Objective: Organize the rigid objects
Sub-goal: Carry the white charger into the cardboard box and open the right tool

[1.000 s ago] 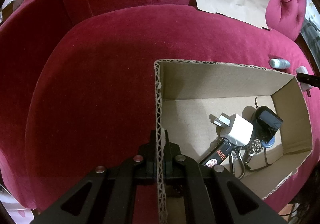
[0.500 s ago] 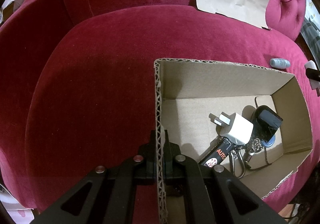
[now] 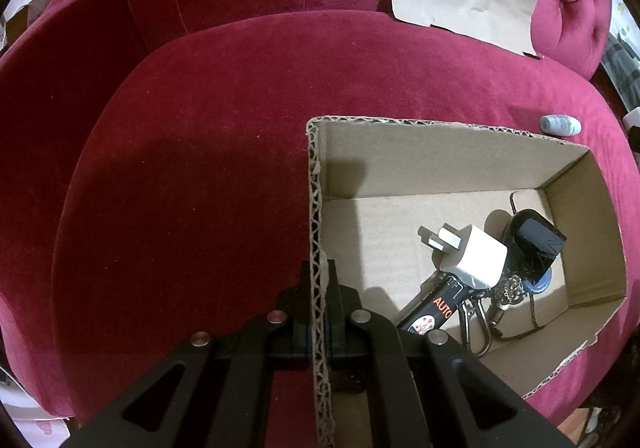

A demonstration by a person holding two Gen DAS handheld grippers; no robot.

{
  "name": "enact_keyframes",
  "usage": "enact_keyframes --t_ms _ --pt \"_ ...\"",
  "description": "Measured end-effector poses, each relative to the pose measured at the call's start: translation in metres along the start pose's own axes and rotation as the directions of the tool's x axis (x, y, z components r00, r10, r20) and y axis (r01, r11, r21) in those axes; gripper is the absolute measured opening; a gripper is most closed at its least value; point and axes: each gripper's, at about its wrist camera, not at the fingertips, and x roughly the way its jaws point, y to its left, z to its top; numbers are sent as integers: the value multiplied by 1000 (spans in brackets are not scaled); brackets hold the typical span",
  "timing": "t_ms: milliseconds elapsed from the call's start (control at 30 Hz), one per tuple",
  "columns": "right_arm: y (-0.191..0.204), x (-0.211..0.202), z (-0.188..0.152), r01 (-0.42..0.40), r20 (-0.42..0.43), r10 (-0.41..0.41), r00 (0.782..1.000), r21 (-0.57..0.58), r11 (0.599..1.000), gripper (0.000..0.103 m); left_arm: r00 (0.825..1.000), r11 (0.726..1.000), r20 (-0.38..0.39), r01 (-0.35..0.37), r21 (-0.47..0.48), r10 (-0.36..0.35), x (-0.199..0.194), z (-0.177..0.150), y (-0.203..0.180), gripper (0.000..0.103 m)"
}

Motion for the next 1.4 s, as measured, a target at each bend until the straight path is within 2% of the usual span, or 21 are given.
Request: enact_keyframes --t_ms 567,833,1400 --pt "64 -13 -5 -89 0 90 996 -108 990 45 1000 1000 1 0 4 0 1 0 0 3" --pt "91 -5 -12 -141 -20 140 990 -109 984 45 1000 1000 0 1 3 -1 1 1 0 3" --pt "131 16 -31 -147 -47 142 989 -138 979 45 1000 1000 -1 6 1 -6 1 0 0 3"
